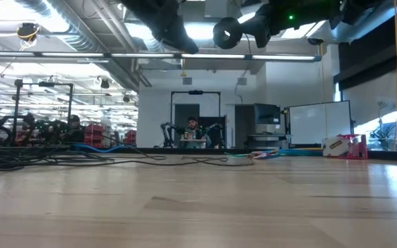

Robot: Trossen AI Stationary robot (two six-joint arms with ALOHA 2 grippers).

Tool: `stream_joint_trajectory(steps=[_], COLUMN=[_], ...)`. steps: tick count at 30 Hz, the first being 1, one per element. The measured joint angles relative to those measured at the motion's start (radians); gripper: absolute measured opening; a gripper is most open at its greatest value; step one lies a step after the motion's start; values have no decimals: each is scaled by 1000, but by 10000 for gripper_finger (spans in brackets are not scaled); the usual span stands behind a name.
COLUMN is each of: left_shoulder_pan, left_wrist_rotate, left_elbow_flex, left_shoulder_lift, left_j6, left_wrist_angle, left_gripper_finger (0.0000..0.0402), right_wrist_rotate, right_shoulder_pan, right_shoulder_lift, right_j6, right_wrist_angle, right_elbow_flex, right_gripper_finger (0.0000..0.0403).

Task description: Coiling cords

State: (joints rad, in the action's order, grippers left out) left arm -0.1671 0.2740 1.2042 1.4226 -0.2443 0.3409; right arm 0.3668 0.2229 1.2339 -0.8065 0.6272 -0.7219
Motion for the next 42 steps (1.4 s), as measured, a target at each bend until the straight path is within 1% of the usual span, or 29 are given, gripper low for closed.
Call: stream_joint_trajectory(steps=[4,6,7,9,13,16,18,22,29,33,39,42], left_shoulder_pan=[-34,-49,-58,-77,-117,-155,-175,-197,-210,-210,-210,-210], left_wrist_rotate=[18,17,10,-47,-238,-389,-427,-429,-428,-428,-428,-426], left_elbow_flex=[52,55,48,11,-127,-208,-248,-262,-211,-171,-123,-113], left_shoulder_lift=[-18,-23,-24,-17,13,33,57,151,315,359,414,424], left_j6=[-20,-21,-20,-21,-58,-27,2,0,-30,-34,-21,-25], left_wrist_angle=[85,83,53,-50,-331,-568,-681,-759,-895,-948,-937,-937], left_gripper_finger=[201,204,205,205,205,205,205,205,205,205,205,185], right_wrist_rotate=[0,-4,-12,-19,-19,-19,-19,-19,-19,-19,-26,-27], right_shoulder_pan=[0,0,0,0,0,0,0,-1,-1,0,0,-1], right_shoulder_lift=[0,0,0,0,0,0,0,0,0,0,0,0], right_j6=[0,-1,-1,2,2,3,3,2,-3,-4,-3,-3], right_wrist_angle=[3,7,8,8,10,10,11,19,27,26,19,17], right_elbow_flex=[0,0,0,0,0,0,0,0,0,0,0,0], right_gripper_finger=[9,9,9,9,9,9,9,9,9,9,9,9])
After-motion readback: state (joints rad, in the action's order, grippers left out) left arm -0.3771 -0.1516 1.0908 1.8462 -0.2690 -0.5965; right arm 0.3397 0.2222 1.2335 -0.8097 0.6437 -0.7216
